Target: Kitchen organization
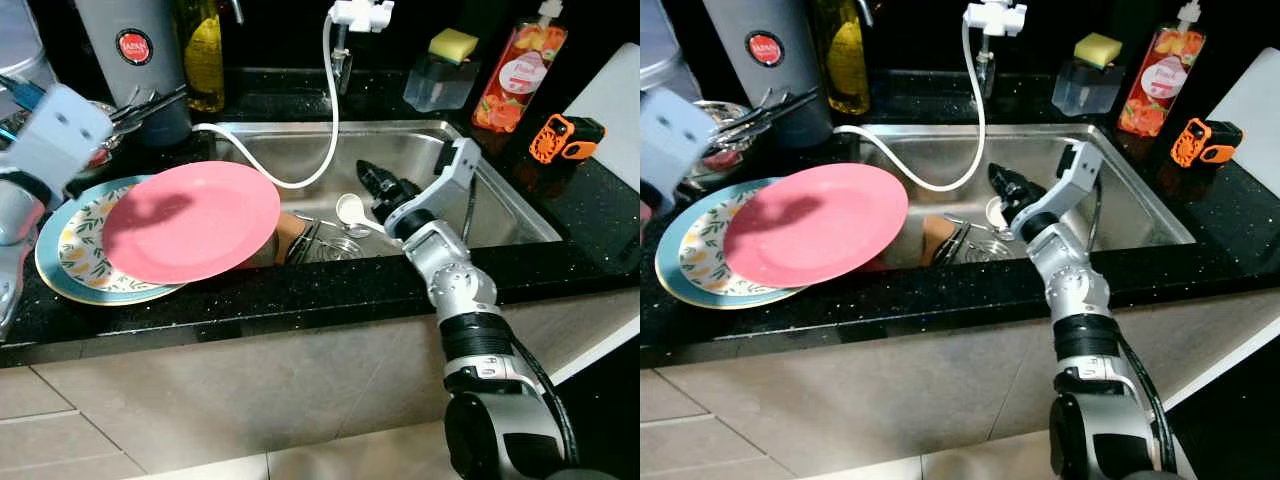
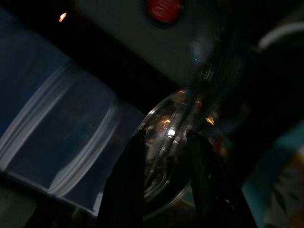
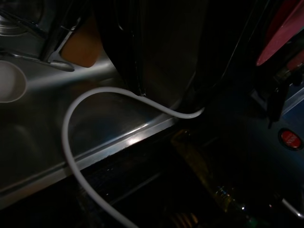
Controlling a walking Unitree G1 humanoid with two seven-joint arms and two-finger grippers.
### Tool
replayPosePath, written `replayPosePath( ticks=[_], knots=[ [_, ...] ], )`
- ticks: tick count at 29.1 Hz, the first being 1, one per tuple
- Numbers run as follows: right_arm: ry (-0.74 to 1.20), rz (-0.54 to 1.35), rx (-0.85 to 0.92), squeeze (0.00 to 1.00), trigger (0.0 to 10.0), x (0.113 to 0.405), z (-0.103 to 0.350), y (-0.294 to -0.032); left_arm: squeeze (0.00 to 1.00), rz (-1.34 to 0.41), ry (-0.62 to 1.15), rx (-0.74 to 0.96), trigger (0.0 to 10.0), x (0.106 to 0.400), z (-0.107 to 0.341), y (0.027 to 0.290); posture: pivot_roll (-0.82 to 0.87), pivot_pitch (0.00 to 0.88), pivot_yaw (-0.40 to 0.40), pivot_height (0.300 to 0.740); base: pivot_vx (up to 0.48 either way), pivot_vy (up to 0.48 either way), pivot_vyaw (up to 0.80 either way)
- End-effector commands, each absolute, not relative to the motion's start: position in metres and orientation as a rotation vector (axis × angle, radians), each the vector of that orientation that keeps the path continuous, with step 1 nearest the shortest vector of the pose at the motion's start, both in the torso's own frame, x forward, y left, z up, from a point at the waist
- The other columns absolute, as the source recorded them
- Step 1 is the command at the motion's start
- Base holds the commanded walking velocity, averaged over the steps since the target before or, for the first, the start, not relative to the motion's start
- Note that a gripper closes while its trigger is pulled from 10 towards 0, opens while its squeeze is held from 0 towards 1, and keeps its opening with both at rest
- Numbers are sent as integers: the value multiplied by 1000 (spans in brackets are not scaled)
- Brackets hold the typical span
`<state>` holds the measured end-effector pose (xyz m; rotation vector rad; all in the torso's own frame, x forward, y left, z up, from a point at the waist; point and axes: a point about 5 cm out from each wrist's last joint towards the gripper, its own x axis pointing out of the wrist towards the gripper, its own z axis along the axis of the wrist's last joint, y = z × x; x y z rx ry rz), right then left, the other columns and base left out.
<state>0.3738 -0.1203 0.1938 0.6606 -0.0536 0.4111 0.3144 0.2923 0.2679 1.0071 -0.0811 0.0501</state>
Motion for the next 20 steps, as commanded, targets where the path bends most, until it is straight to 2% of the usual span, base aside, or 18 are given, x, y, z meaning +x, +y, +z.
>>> replayPosePath(
  ticks=[1, 9, 20],
  knots=[
    [-47, 391, 663, 0, 10000, 372, 190, -125, 0, -6, -90, 1103, 10000, 315, 270, 292, 300, 0, -92, 740, 0, 0, 0],
    [-54, 376, 680, 0, 10000, 370, 188, -126, 0, -218, -103, 1219, 10000, 319, 262, 281, 287, 0, -72, 740, 0, 0, 0],
    [-61, 364, 687, 0, 10000, 369, 188, -129, 0, -171, -116, 1284, 10000, 336, 262, 295, 276, 0, -67, 740, 0, 0, 0]
  ],
)
